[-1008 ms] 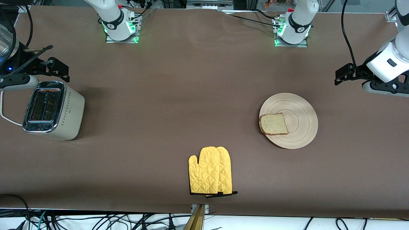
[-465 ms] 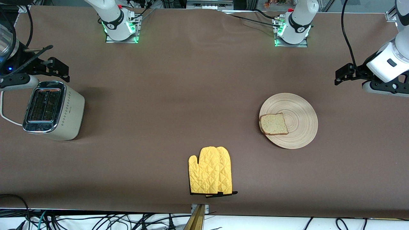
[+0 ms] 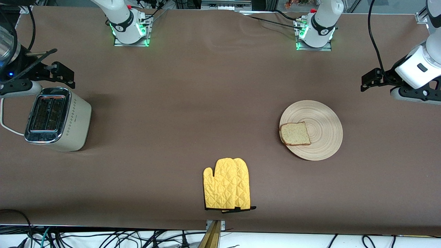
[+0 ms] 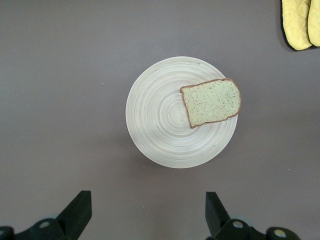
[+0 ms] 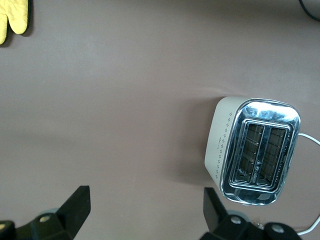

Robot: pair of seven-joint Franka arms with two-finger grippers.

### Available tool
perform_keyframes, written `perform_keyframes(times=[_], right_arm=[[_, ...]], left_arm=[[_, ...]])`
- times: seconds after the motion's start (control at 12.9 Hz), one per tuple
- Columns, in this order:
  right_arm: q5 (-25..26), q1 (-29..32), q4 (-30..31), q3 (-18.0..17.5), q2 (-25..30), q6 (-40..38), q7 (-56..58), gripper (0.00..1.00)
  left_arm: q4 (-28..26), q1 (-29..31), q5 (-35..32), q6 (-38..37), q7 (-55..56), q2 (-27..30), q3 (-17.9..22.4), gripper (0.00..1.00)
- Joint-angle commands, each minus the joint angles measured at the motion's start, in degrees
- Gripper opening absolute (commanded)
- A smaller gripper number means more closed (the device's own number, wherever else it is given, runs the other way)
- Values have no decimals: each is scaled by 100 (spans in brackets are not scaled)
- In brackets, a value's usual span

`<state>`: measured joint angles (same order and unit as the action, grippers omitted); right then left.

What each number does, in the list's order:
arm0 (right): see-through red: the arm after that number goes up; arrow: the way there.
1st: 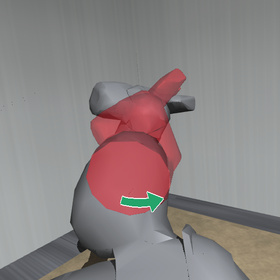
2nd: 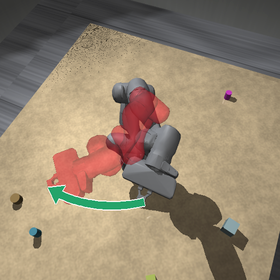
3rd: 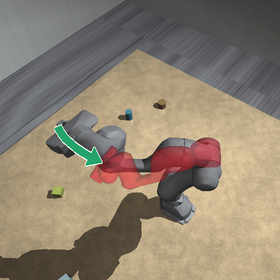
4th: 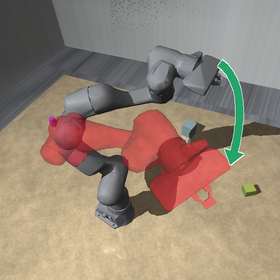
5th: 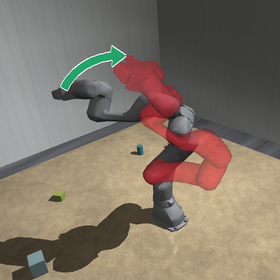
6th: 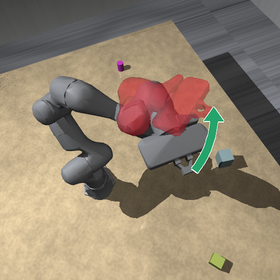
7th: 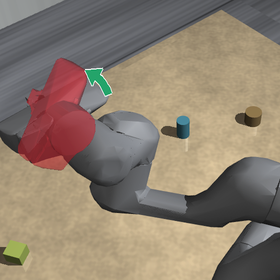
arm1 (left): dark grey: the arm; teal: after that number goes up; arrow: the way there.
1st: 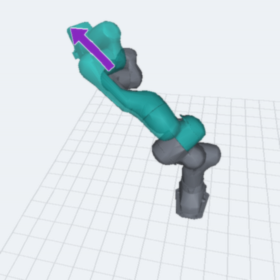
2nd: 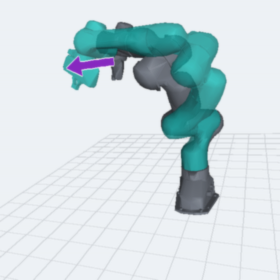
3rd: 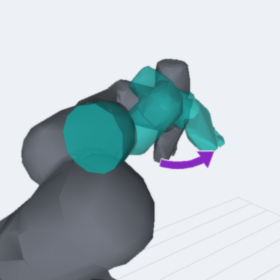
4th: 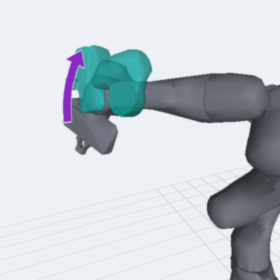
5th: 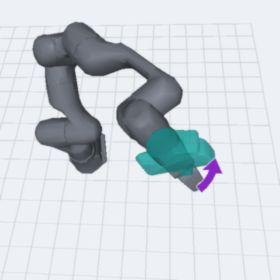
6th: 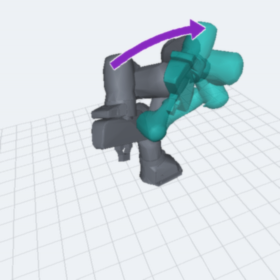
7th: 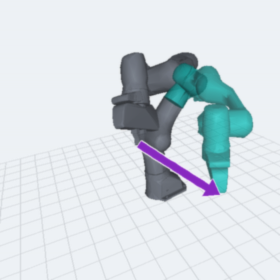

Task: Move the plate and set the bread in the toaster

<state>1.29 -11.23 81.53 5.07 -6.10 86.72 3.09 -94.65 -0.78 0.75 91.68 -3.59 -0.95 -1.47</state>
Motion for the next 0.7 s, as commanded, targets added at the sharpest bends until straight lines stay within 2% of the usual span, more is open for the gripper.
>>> perform_keyframes(times=[0.0, 0.62], right_arm=[[-67, 24, -76, -14, 30, -94, 34, 100], [-67, 24, -76, -6, 30, -94, 34, 100]], left_arm=[[105, -10, 21, -98, -19, -28, 23, 100], [149, 201, 136, -116, -10, -186, 67, 100]])
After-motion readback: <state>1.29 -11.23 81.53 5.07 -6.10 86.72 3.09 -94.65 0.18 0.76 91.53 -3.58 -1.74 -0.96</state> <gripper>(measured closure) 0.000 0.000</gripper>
